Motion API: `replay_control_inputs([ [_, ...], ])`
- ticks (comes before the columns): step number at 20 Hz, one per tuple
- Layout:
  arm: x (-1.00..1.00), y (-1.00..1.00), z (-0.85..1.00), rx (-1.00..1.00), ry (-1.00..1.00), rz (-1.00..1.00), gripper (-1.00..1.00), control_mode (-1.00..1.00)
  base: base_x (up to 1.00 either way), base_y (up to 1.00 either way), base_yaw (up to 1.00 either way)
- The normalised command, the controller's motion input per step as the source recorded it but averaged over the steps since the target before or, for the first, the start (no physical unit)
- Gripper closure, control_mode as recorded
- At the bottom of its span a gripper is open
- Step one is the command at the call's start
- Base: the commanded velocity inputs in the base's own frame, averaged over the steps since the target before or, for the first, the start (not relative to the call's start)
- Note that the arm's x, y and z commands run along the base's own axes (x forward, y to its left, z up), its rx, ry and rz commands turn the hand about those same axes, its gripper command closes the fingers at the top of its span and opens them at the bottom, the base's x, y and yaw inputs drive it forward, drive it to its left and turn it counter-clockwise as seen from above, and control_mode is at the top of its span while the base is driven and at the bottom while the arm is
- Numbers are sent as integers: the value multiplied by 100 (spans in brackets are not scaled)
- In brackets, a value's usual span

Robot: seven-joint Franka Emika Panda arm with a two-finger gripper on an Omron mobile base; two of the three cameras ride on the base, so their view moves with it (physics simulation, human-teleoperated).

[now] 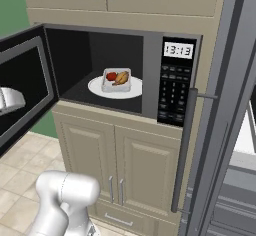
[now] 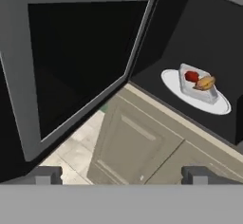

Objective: Place the tupperware containing the chicken drumstick and bell pepper meal in the microwave. Close the microwave door and press the start button to reheat the meal.

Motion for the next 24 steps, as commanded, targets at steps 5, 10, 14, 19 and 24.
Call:
replay_control_inputs([
  [5, -49, 41, -23, -16, -41, 0, -100, -100, 0, 0, 0],
  [10, -38, 45, -6, -15, -37, 0, -100, -100, 0, 0, 0],
  [14, -16, 65, 0, -17, -23, 0, -100, -100, 0, 0, 0],
  [19, 0, 86, 0, -21, -15, -5, -100, -100, 0, 0, 0],
  [24, 1, 95, 0, -26, -9, -9, -100, -100, 0, 0, 0],
])
